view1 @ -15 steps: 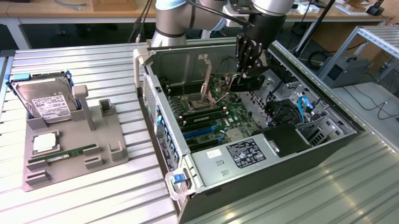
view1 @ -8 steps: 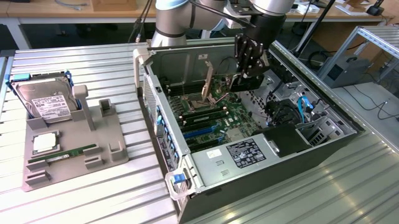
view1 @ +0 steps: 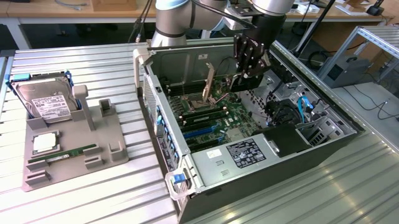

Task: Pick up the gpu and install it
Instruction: 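Insert the gpu into the slot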

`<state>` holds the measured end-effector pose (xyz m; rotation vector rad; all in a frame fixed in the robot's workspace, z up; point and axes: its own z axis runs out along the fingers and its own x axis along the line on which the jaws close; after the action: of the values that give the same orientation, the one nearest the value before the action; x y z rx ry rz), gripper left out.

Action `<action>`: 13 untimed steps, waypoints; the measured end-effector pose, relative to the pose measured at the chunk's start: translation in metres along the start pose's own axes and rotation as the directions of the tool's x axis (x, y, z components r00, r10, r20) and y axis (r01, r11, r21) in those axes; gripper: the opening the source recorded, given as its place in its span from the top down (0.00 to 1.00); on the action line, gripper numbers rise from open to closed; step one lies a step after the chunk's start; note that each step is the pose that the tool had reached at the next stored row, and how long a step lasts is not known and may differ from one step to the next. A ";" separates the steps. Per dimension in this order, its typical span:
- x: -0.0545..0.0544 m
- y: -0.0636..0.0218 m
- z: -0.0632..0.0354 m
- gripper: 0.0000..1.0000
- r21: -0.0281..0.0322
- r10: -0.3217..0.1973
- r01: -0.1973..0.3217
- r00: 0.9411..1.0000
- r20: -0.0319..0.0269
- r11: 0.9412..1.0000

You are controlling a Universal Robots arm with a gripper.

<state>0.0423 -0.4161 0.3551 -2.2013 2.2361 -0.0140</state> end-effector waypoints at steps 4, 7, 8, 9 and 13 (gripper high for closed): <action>0.000 0.0008 0.0001 0.73 0.000 0.000 0.000 1.000 0.000 1.000; 0.000 0.0017 0.0007 0.73 0.000 0.000 0.000 1.000 0.000 1.000; 0.000 0.0020 0.0010 0.73 0.000 0.000 0.000 1.000 0.000 1.000; 0.000 0.0025 0.0014 0.73 0.000 0.000 0.000 1.000 0.000 1.000; 0.000 0.0037 0.0023 0.73 0.000 0.000 0.000 1.000 0.000 1.000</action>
<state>0.0386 -0.4165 0.3528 -2.2013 2.2361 -0.0141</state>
